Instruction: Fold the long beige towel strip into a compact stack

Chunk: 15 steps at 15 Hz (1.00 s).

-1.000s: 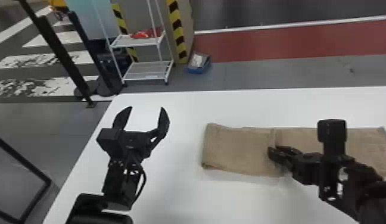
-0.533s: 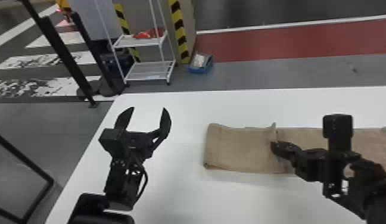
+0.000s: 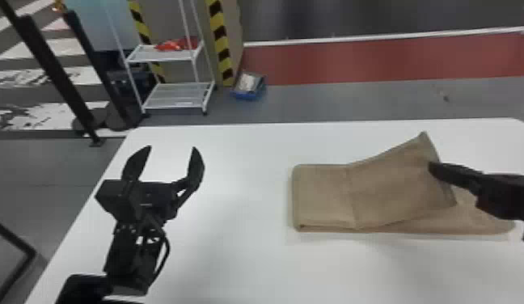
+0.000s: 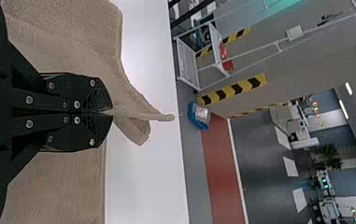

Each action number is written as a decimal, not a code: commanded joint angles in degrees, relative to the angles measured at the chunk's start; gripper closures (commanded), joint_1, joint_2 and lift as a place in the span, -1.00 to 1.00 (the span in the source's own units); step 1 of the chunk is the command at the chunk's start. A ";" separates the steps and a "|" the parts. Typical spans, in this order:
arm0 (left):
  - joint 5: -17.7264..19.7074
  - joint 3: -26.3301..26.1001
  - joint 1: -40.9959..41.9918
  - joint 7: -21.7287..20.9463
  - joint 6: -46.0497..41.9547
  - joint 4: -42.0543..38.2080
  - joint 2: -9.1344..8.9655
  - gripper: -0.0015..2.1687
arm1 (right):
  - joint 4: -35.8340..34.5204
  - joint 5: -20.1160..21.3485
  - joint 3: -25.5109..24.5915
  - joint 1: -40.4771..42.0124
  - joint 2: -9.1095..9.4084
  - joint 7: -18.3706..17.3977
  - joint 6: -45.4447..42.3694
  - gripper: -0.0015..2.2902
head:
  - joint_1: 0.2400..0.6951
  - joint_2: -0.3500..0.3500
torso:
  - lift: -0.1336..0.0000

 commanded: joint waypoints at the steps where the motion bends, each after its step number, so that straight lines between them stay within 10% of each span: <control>1: -0.28 -0.72 -0.05 -0.18 -0.01 -0.04 -0.09 -0.96 | 7.64 0.49 -1.71 -0.77 -2.75 1.07 -2.38 0.30 | 1.00 0.18 | -0.74; 11: -2.39 -2.04 -1.10 0.35 3.33 -0.21 -0.09 -0.96 | 4.56 -2.41 -9.71 -5.25 -4.60 3.62 5.53 0.30 | 1.00 -0.09 | -0.74; 15: -2.39 -2.22 -1.10 0.09 3.51 -0.13 -0.09 -0.96 | 11.77 3.39 -7.77 -5.17 -5.30 5.38 2.89 0.30 | 1.00 -0.20 | -0.74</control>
